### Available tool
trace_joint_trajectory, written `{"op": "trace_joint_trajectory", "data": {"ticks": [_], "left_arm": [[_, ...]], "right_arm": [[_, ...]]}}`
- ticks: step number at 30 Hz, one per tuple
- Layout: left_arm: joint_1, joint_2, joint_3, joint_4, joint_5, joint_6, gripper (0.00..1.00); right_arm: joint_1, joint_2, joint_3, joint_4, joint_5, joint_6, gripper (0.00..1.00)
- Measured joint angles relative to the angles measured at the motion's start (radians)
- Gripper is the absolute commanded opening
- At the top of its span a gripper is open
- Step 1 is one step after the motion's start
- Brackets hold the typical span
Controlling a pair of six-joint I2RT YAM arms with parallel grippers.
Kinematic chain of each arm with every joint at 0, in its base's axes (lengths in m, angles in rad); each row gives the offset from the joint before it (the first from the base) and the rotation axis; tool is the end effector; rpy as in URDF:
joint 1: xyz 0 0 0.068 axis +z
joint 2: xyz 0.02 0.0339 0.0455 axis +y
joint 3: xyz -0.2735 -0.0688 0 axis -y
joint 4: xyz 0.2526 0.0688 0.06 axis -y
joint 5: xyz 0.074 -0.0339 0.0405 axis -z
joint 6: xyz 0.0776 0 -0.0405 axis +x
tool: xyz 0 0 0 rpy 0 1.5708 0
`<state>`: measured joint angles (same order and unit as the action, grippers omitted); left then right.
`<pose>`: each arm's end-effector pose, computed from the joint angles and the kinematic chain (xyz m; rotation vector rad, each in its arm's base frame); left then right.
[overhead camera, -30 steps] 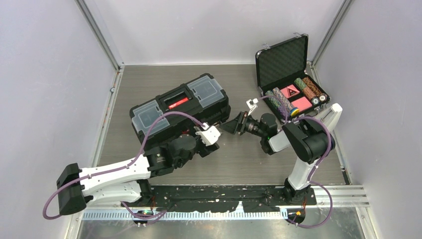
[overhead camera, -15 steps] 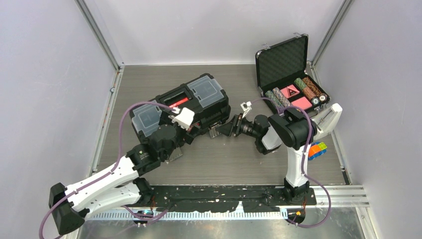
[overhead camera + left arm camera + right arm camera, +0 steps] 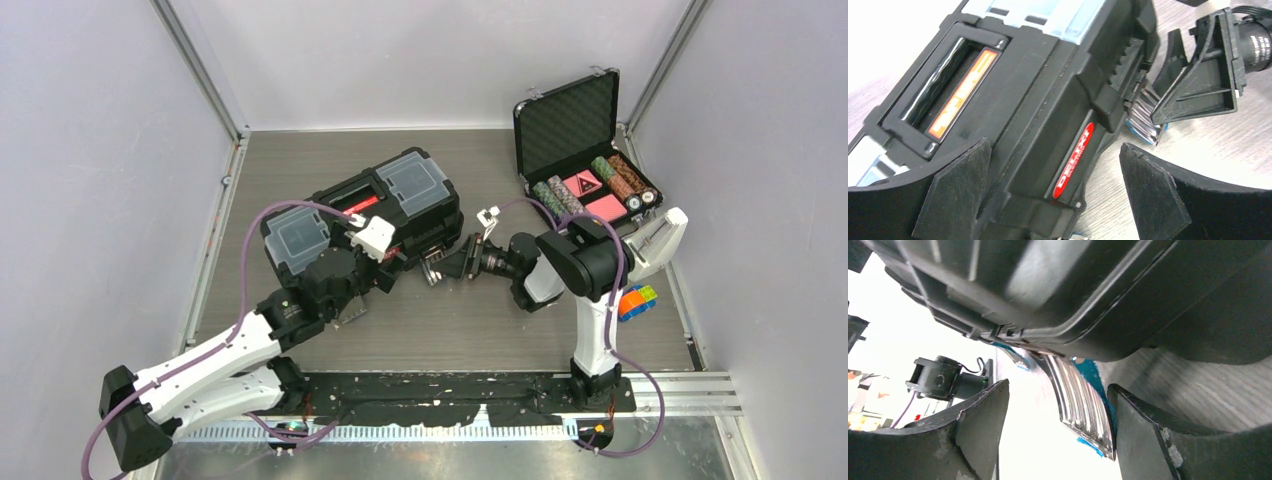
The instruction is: Pack the tool kit
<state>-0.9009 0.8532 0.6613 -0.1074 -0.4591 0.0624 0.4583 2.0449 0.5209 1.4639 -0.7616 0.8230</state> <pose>0.1740 -0.1642 0.2879 0.5632 1.7529 -0.1578 0.2871 0.2013 0.0995 -0.3318 1.8427 1.5484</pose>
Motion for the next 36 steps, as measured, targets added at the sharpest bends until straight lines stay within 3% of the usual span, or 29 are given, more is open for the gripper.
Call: {"op": "trace_joint_trajectory", "data": {"ticks": [7, 16, 26, 30, 36], "left_arm": [[-0.002, 0.003, -0.025, 0.054, 0.158, 0.051, 1.0], [-0.049, 0.111, -0.065, 0.18, 0.285, 0.127, 0.98], [-0.067, 0.253, -0.071, 0.263, 0.298, 0.119, 0.79], [-0.067, 0.247, -0.071, 0.278, 0.285, 0.105, 0.78], [-0.067, 0.184, -0.071, 0.269, 0.243, 0.08, 0.8]], "right_arm": [[0.0, -0.11, -0.029, -0.022, -0.015, 0.089, 0.74], [0.0, -0.292, 0.013, -0.299, 0.021, 0.104, 0.75], [0.001, -0.301, 0.031, -0.415, 0.061, 0.124, 0.68], [0.003, -0.335, 0.04, -0.489, 0.085, 0.119, 0.57], [0.013, -0.399, 0.091, -0.624, 0.09, 0.103, 0.54]]}}
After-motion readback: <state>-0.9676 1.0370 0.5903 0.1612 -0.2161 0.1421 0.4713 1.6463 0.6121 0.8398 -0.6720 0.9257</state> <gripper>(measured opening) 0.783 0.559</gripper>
